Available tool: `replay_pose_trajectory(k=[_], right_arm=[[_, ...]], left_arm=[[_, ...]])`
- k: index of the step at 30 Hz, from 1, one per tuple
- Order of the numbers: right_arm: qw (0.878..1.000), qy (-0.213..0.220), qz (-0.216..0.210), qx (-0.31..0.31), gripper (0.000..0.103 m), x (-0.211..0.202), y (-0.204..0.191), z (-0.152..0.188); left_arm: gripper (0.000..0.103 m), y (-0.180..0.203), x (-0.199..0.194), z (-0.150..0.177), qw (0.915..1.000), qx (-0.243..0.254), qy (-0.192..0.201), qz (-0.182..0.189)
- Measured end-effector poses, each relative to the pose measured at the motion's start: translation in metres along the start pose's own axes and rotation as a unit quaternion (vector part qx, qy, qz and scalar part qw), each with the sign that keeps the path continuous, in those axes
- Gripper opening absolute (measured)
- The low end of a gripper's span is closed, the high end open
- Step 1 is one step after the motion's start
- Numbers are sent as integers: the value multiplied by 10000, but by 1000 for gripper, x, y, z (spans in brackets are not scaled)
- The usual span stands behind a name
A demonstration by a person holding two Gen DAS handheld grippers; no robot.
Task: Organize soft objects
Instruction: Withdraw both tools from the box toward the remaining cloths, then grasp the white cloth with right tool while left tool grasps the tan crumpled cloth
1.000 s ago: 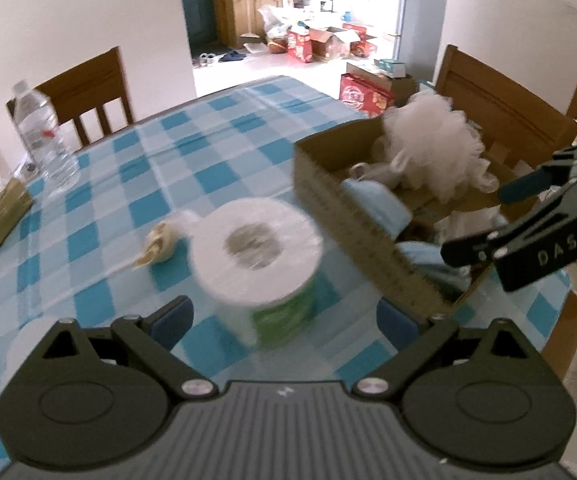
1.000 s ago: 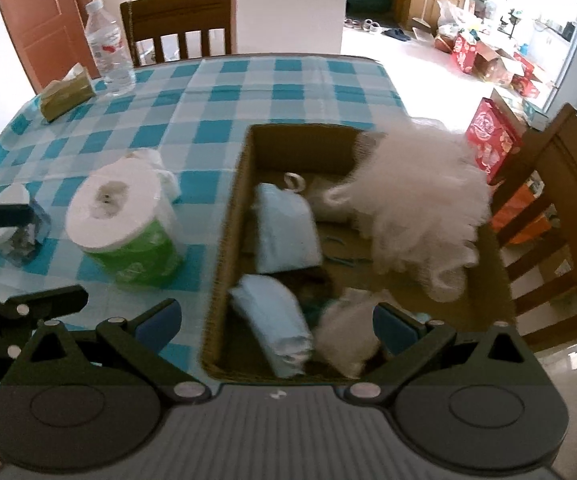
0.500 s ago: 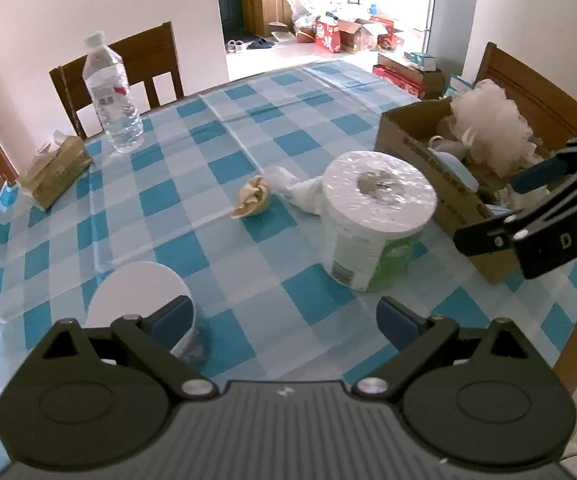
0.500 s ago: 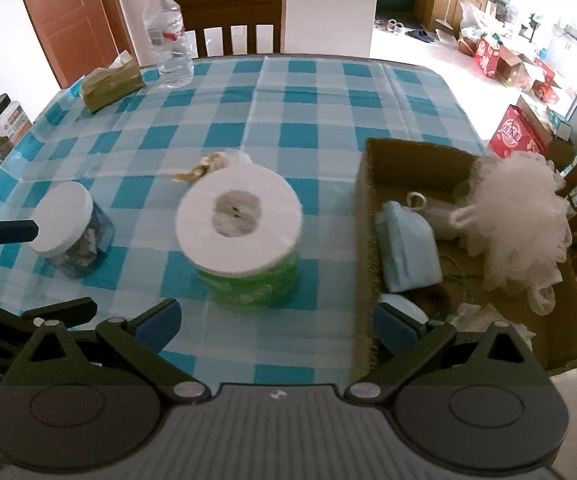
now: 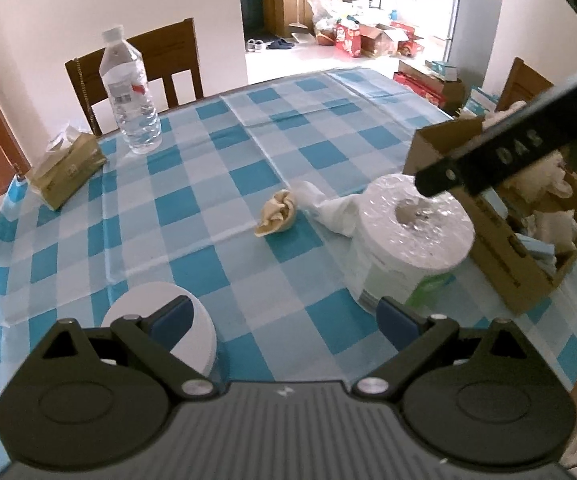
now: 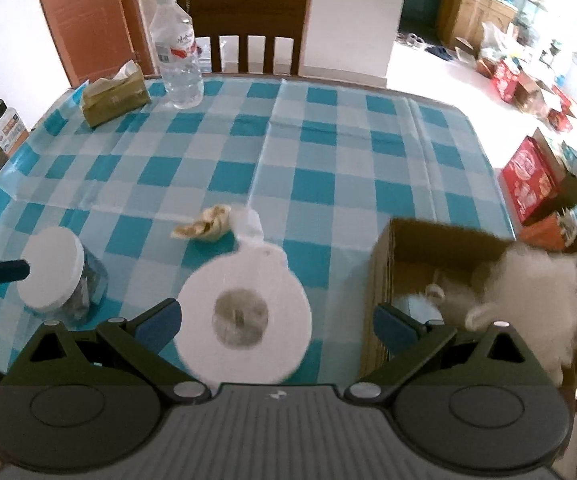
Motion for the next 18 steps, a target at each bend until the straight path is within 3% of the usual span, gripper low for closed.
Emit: replay_pose_trajectory(k=[9, 18], right_arm=[[9991, -59, -59, -408, 103, 35, 13, -44], [9962, -445, -373, -643, 103, 84, 26, -75]], left_arm=[[98, -5, 15, -13, 9997, -225, -48, -107], [98, -16, 27, -21, 9986, -480, -62, -216]])
Point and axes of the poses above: each gripper's, at about its wrist camera, not at the fingertips, and x roughly the way its jaws point, y to its right, z to its underside, the point moved 6 cm from there along x, roughly the way its jaws point, and after that the axes turned 8 degrees about -x, right-handed, at the moved point
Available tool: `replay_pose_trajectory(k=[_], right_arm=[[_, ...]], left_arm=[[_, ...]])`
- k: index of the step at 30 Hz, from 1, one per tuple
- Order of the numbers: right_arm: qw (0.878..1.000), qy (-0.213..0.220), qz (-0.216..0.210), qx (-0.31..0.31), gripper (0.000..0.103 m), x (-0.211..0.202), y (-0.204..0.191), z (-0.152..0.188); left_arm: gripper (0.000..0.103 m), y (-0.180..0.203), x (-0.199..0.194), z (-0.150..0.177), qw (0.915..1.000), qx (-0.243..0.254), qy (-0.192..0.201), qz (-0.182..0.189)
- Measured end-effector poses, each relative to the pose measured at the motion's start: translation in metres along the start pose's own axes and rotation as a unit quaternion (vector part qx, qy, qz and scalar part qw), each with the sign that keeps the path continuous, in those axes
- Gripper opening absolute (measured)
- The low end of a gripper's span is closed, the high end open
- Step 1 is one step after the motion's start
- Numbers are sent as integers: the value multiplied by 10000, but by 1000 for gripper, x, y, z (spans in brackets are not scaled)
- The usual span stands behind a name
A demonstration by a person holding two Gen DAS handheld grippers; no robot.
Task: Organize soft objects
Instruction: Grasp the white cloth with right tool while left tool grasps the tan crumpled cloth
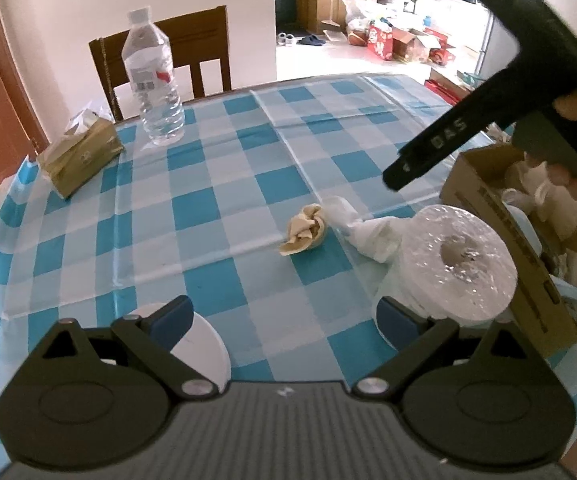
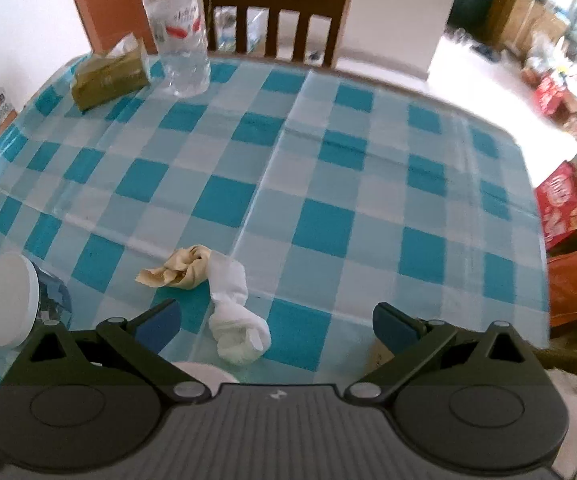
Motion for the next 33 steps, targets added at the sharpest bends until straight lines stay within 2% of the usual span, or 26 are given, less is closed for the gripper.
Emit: replay_pose_trajectory(k=[7, 15, 20, 22, 23, 29, 32, 33], right_arm=[[9969, -573, -483, -225, 99, 45, -8, -14], [9874, -1301, -717, -552, 75, 86, -26, -9], [9846, -1430, -709, -716, 69, 98, -33, -3], [9842, -1445, -674, -775, 60, 103, -34, -2], [9842, -1446, -650, -795, 51, 105, -34, -1], [9844, -1369, -644, -902, 50, 105, -29, 1], [9849, -1363, -656, -846, 50, 105, -24, 2], [9853, -1345, -678, -800, 51, 104, -21, 2]], left_arm=[[98, -4, 7, 4, 9999, -57, -95, -35], [98, -6, 20, 0, 9997, 0, -213, 114], [98, -8, 32, -17, 9989, 339, -290, 132], [98, -7, 39, -24, 9979, 543, -312, 169], [98, -7, 42, -28, 9972, 634, -326, 225], [97, -2, 78, -40, 9879, 1187, -654, 759], [92, 1, 99, -44, 9838, 1314, -791, 926], [86, 2, 105, -45, 9825, 1379, -809, 955]])
Point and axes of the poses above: each gripper's, at about its wrist camera, not at the fingertips, and x roughly the way its jaws point, y to its right, z to its underside, the point moved 6 cm from there along x, roughly the way its jaws point, and after that the axes turned 8 degrees about -x, right-handed, at the moved point
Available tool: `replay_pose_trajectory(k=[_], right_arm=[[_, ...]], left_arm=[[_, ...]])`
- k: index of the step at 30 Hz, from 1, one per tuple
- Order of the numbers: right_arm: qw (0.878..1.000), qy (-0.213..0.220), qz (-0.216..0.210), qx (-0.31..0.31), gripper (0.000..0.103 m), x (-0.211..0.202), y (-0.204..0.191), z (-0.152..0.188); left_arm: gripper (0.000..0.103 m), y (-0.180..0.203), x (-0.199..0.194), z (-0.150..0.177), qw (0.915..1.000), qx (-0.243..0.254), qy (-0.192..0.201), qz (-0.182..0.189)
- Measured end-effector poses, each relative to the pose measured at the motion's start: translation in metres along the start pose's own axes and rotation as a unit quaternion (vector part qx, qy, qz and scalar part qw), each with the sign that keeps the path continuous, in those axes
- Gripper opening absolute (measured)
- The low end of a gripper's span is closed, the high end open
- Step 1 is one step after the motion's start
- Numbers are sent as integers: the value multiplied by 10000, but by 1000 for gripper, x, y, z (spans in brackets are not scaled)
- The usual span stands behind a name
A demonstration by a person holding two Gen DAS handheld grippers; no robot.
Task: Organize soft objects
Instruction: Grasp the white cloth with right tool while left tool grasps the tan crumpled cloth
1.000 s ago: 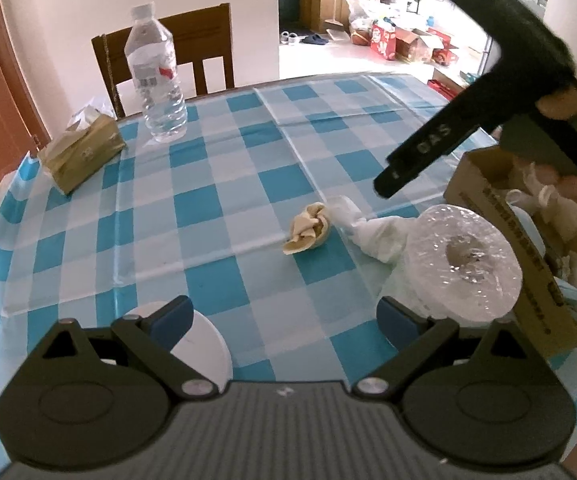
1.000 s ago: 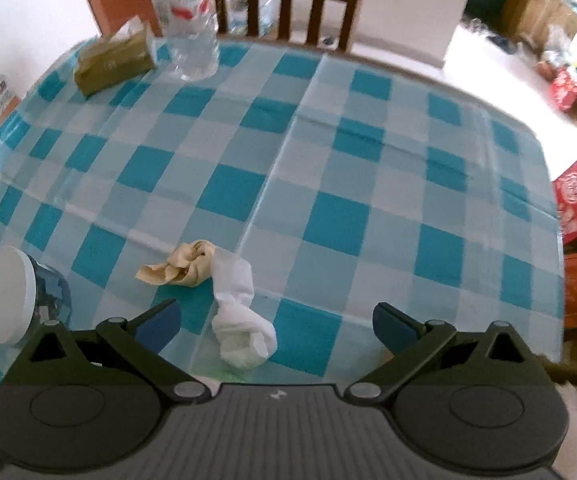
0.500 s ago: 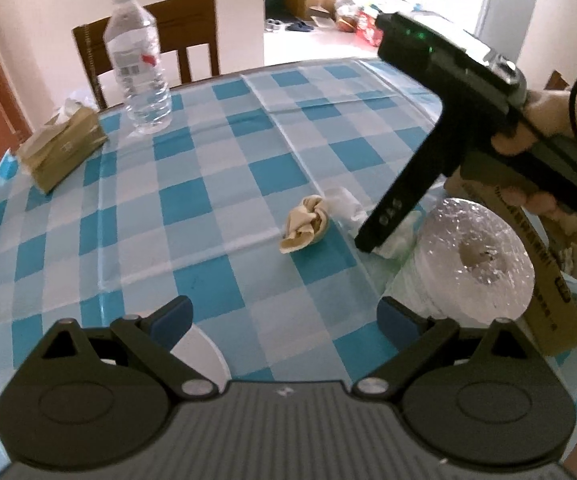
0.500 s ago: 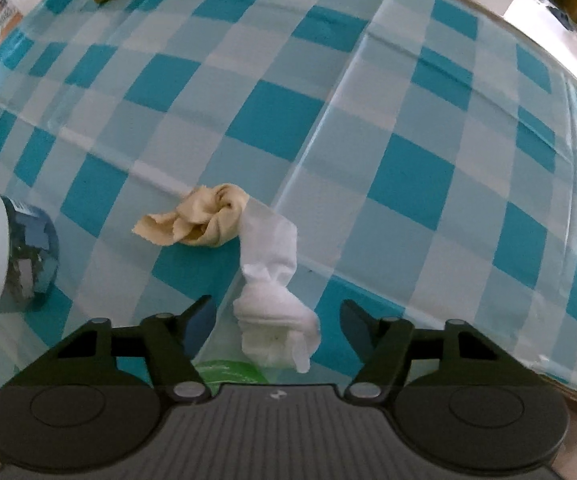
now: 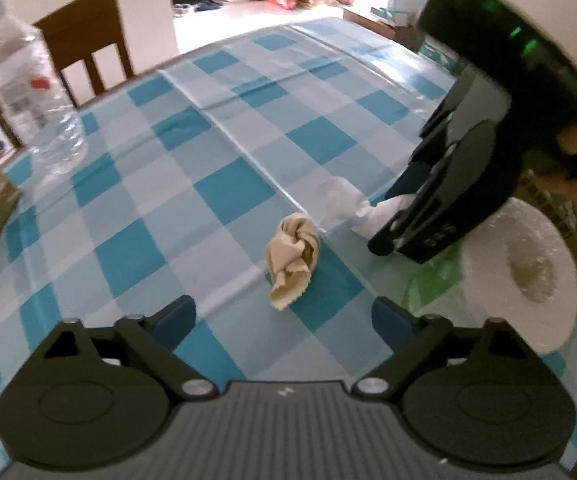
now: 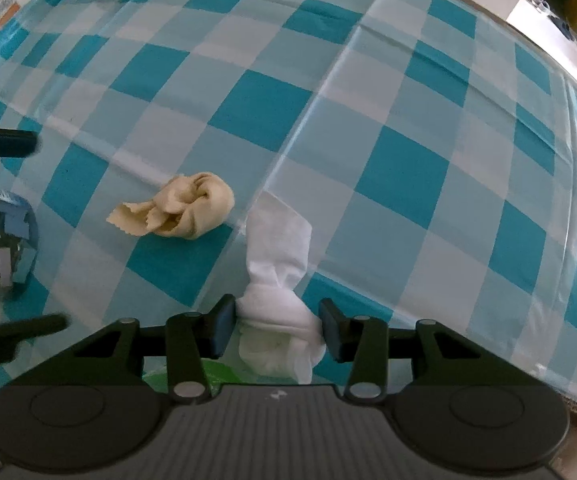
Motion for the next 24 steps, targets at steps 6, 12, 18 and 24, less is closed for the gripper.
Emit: replay_pose_trajectory(k=[6, 12, 18, 24], right_arm=[[9998, 71, -122, 141, 51, -2, 9, 3], [9998, 96, -130, 151, 51, -1, 11, 5], [9997, 119, -154, 158, 51, -1, 13, 6], [9996, 126, -168, 170, 52, -1, 13, 6]], left_arm=[[75, 0, 24, -11, 9996, 138, -20, 241], [63, 3, 39, -20, 9995, 162, 1, 282], [47, 2, 51, -25, 9995, 27, -29, 317], [30, 4, 59, -25, 9991, -56, -151, 385]])
Point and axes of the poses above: each gripper's, at about its wrist camera, not at the fingertips, and x roughly the way its jaws point, y to its right, z to its underside, the point moved 6 cm from there along x, roughly the way its jaws point, and after that the axes turned 8 degrees about -x, right-handed, at the moved point
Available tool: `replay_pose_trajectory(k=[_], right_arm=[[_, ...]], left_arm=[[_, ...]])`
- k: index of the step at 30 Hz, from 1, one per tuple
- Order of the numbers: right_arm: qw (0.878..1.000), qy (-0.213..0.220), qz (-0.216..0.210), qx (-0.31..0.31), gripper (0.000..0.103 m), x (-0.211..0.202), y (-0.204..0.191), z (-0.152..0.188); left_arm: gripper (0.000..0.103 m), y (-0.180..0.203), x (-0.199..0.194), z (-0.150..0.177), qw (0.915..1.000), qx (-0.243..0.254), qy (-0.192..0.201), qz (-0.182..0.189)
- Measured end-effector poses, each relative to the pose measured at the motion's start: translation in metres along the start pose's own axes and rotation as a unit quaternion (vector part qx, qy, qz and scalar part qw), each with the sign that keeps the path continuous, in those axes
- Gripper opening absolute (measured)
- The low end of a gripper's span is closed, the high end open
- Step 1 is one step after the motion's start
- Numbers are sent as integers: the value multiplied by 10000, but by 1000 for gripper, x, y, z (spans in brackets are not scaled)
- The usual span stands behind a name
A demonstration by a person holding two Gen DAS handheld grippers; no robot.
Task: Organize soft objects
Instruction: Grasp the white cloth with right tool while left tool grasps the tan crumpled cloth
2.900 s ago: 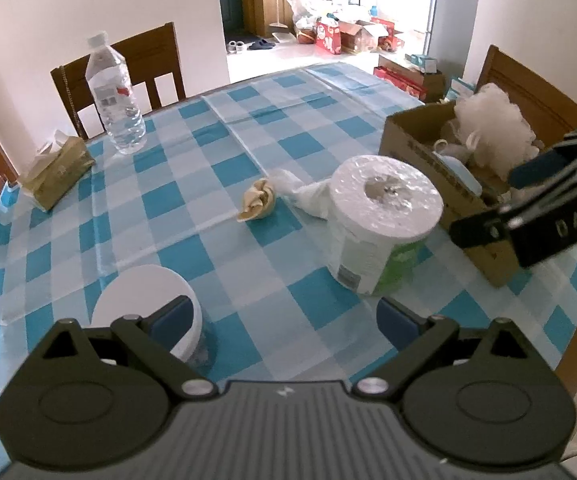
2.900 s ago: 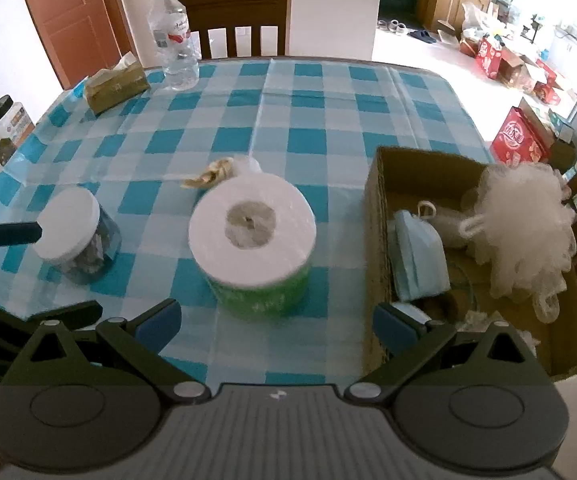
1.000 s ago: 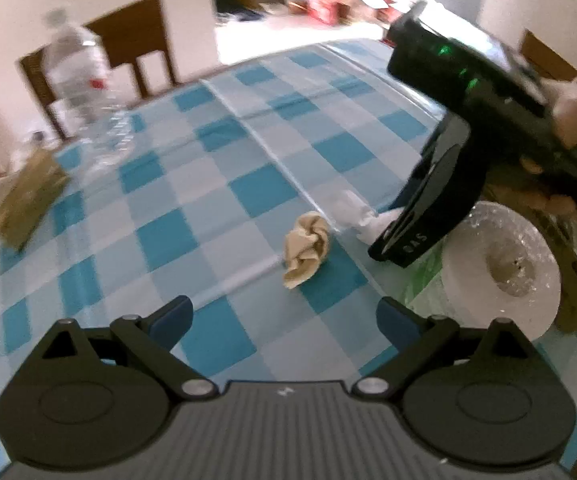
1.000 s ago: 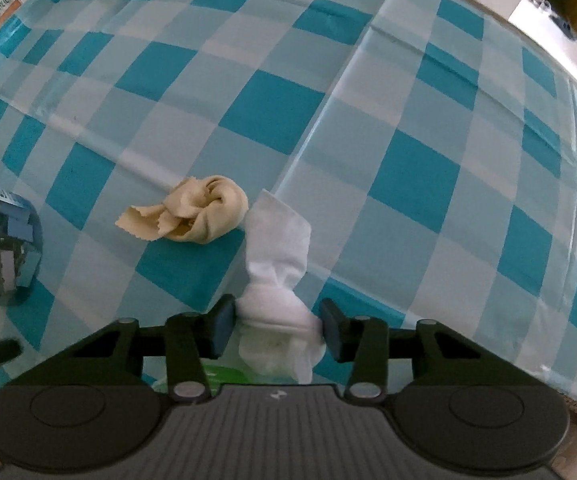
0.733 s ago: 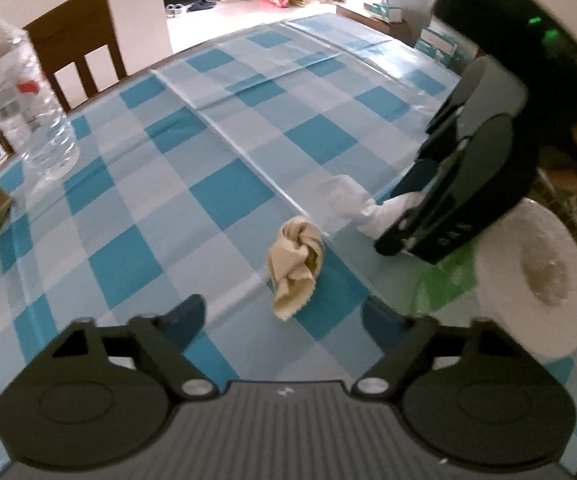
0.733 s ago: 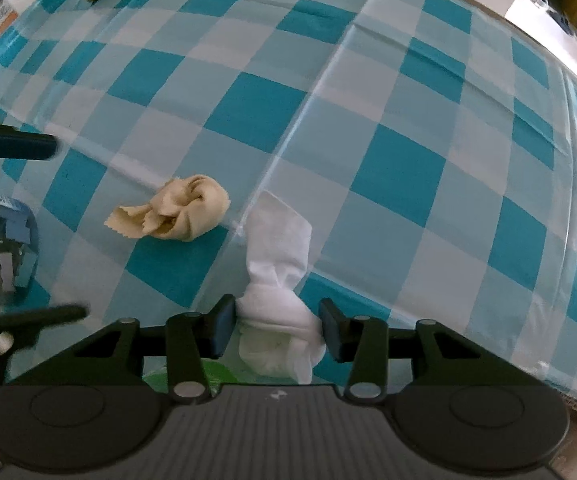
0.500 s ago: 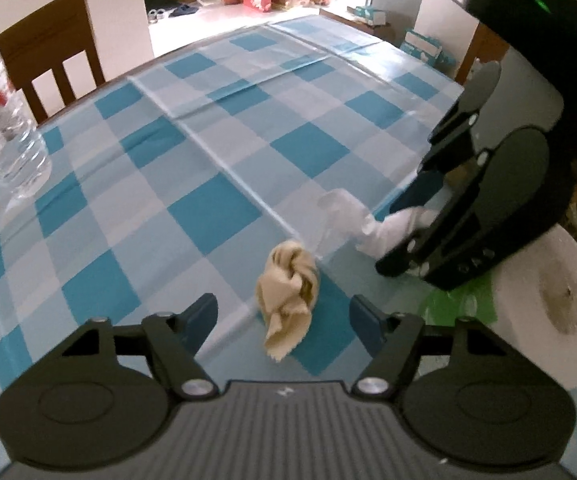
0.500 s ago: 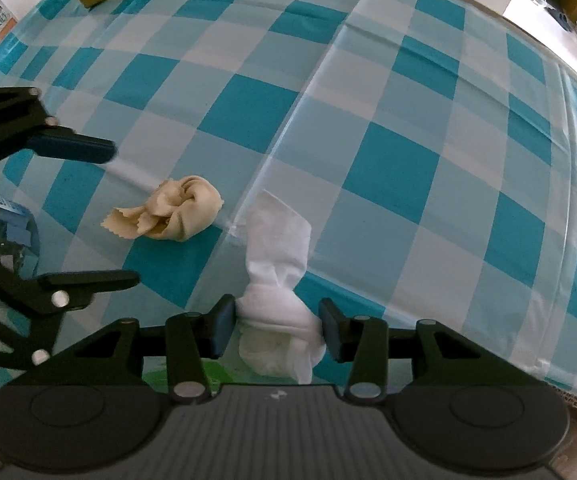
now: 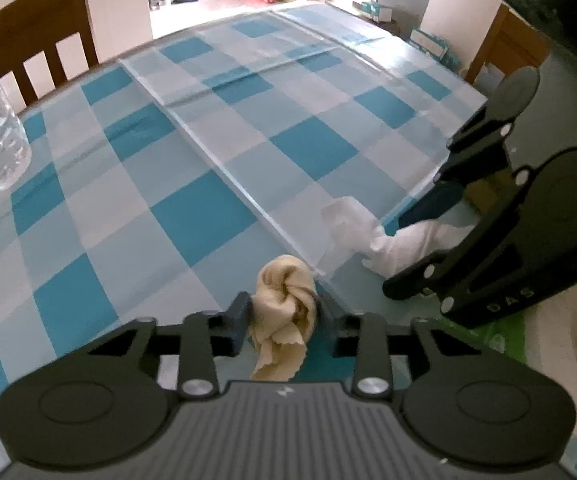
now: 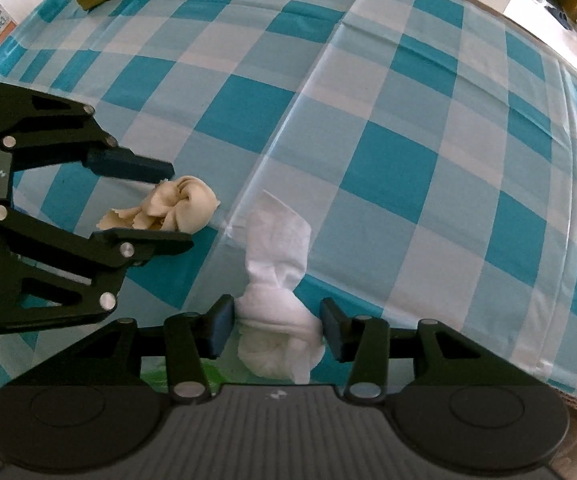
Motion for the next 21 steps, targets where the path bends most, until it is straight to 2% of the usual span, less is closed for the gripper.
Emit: replay_pose_trajectory(k=[7, 13, 21], right_arm=[[10000, -3, 4, 11, 54, 1, -1, -1], [9999, -23, 110, -62, 50, 0, -3, -3], [9996, 180, 228, 32, 49, -12, -1, -8]], left_arm=[[30, 1, 1, 0, 10000, 22, 30, -39], [24, -1, -2, 1, 10000, -23, 17, -70], [20, -8, -12, 2, 9997, -115, 54, -227]])
Point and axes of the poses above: each gripper's, at about its wrist camera, not at the fingertips, and x roughly the way its jaws point, y to its right, z to its underside, the point moved 6 cm from there along x, roughly the way its jaws point, and after that the axes turned 8 degrees about -x, right-handed, at the moved point
